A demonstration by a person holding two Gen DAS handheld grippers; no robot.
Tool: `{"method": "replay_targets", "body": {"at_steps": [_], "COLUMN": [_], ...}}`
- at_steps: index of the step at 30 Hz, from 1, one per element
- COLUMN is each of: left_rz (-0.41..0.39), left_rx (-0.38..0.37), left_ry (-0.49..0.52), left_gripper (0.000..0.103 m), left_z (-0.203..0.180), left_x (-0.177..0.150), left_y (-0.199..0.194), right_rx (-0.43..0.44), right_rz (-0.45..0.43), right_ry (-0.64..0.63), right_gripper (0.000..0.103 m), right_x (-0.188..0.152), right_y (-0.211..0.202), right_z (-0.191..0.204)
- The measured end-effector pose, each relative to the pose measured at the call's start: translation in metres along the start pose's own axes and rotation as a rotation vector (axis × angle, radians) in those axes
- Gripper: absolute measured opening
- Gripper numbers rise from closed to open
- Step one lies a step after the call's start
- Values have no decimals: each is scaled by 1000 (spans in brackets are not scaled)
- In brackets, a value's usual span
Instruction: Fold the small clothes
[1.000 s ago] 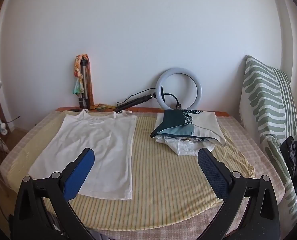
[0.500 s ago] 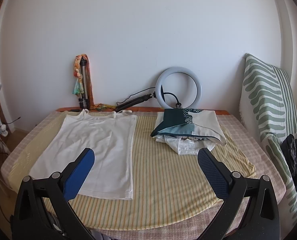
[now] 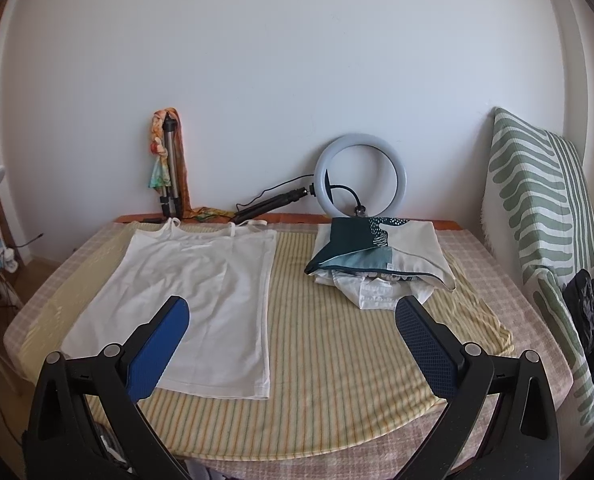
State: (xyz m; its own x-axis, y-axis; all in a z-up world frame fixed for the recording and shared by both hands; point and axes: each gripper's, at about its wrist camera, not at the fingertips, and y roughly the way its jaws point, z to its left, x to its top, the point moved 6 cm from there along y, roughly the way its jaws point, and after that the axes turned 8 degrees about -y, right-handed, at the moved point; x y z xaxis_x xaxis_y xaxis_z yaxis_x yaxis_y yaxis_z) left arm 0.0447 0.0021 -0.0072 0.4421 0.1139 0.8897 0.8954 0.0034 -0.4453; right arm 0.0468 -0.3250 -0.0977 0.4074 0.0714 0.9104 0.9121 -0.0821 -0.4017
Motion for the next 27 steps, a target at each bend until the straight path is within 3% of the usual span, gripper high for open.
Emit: {"method": "replay_targets", "body": {"at_steps": [27], "left_rz": [11], "left_rx": [-6], "left_ry": [-13], "left_gripper": [103], "left_z": [6], "left_x": [1], "left_y": [3], "right_rx": [7], "right_rz": [8], "right_ry": [1], "right_gripper": [103], "right_x": [0], "right_y": [4], "right_z": [3]}}
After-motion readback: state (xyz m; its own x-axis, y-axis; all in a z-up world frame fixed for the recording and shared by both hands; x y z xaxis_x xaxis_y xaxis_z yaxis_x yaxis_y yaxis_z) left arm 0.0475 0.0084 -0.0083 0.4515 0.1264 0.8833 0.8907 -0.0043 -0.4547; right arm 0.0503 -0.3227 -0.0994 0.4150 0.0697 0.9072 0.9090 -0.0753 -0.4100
